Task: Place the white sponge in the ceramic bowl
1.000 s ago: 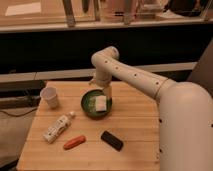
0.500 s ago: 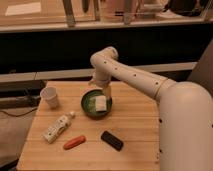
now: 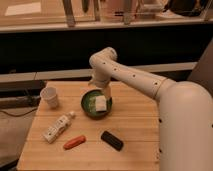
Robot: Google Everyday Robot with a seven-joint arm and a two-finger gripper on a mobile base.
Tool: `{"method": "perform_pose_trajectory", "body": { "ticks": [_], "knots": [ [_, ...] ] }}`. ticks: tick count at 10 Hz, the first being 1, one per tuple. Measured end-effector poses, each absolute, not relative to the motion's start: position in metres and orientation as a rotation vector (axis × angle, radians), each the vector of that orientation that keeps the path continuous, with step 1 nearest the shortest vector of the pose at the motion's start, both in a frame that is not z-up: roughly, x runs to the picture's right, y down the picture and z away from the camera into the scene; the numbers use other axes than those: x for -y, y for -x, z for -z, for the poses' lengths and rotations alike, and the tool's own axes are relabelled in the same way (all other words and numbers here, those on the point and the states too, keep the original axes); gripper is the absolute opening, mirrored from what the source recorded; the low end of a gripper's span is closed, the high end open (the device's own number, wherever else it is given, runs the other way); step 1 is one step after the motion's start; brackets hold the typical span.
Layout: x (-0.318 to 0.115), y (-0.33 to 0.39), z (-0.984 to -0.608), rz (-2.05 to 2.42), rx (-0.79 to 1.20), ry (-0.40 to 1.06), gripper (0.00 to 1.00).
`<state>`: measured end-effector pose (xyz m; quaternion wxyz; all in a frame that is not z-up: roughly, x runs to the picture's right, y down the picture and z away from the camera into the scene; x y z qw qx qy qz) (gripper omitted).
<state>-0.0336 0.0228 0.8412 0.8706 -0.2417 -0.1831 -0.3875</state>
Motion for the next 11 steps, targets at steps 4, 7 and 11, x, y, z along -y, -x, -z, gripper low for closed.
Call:
{"method": "perform_pose_trajectory", "body": {
  "ticks": [4,7,11],
  "knots": [
    [-0.0233,0.0351,-0.841,0.813,0.374,0.501,0.8],
    [-0.0233,0.0366,-0.84,0.815,0.368,0.499,0.8],
    [-0.0235,0.0374,-0.8398,0.817,0.359,0.496,0.8]
  ]
}}
